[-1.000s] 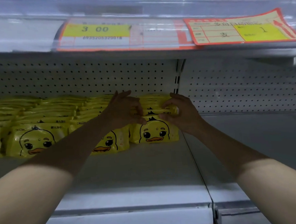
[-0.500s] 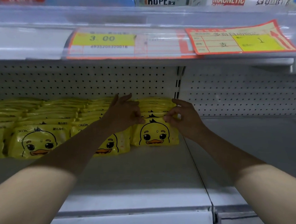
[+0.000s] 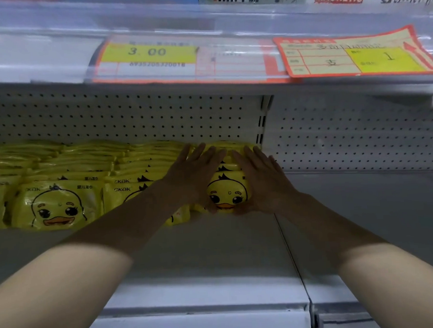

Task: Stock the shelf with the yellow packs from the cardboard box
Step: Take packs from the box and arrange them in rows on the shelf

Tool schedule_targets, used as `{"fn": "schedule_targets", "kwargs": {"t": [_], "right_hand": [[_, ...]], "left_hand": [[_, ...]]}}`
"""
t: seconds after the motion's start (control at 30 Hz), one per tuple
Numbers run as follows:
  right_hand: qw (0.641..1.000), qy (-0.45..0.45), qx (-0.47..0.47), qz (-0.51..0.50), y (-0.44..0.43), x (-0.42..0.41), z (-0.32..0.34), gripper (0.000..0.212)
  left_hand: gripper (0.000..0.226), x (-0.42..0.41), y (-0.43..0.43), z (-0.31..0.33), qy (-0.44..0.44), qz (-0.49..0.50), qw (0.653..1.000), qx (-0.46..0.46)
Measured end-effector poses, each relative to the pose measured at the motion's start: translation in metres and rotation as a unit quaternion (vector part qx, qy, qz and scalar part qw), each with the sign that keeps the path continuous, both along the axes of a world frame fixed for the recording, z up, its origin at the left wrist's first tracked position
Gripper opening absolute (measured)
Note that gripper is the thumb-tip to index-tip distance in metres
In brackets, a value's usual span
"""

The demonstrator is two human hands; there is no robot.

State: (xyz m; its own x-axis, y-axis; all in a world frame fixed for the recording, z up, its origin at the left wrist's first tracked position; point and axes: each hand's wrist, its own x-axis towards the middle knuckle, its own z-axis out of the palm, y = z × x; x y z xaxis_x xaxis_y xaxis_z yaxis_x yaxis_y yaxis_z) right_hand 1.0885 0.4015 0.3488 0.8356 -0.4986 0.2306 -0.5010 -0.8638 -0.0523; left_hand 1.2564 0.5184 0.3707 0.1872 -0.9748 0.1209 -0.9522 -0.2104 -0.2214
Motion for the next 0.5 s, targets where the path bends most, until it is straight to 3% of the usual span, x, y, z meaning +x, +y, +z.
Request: {"fn": "schedule_targets", "kwargs": {"t": [0.23,0.5], "right_hand": [[0.999,-0.026,0.034,0.012,-0.008,-0.012,0.002,0.145],[0.999,-0.032,0.008,-0.017,-0.008,-0.026,-0.007,0.133]], "left_hand": [[0.147,0.001,0.007,0.0,-0.002,0.018,1.0,-0.017],[0.139,-0.01,0.013,-0.005,-0.04,0.062,0.997,-0.021]]}}
